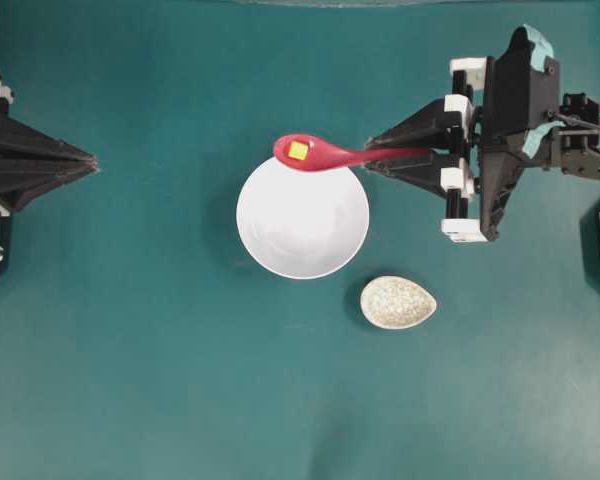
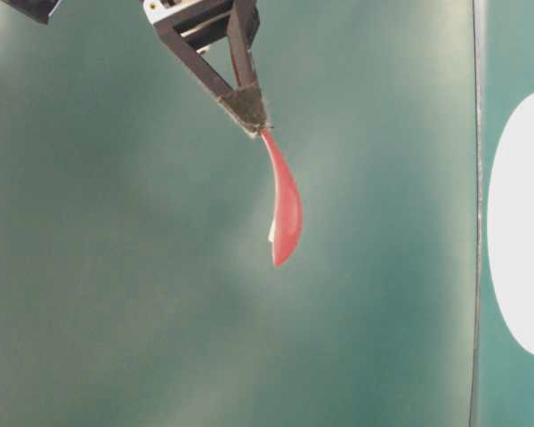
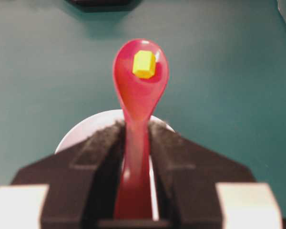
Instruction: Scoop the yellow hexagonal prism block from the bowl with a spoon using the right arm.
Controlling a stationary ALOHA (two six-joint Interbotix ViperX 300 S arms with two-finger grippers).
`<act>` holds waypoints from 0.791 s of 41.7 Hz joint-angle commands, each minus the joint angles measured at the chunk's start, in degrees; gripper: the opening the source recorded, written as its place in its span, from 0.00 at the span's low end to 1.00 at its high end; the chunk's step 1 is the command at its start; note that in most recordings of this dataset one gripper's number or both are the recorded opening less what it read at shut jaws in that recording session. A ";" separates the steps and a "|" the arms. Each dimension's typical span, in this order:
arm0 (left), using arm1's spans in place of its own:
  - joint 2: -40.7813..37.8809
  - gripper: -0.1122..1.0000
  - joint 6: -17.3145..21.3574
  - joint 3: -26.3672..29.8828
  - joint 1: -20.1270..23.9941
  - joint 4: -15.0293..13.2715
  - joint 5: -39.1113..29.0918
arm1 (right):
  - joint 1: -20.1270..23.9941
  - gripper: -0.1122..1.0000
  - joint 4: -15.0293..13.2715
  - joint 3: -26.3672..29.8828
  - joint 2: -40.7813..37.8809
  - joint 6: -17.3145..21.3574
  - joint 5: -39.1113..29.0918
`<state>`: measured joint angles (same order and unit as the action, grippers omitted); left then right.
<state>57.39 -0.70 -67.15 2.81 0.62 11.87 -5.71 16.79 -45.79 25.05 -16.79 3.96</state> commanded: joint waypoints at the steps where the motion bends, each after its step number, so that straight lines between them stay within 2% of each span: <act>1: -0.44 0.18 -0.09 1.49 0.09 0.09 0.26 | 0.09 0.32 -0.26 0.88 0.97 -0.26 0.09; 16: -0.53 0.18 -0.09 1.49 0.09 0.09 0.26 | 0.18 0.32 -4.22 0.97 0.79 -0.70 -8.96; 27: -0.53 0.18 -0.09 1.49 0.09 0.09 0.18 | 0.18 0.32 -8.70 0.97 0.79 -0.70 -8.09; 33: -0.53 0.18 -0.09 1.49 0.09 0.09 0.18 | 0.18 0.32 -9.23 0.97 0.70 -0.70 -5.63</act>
<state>57.39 -0.79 -67.15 2.81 0.53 11.78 -5.63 7.82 -45.79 25.05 -17.40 -3.60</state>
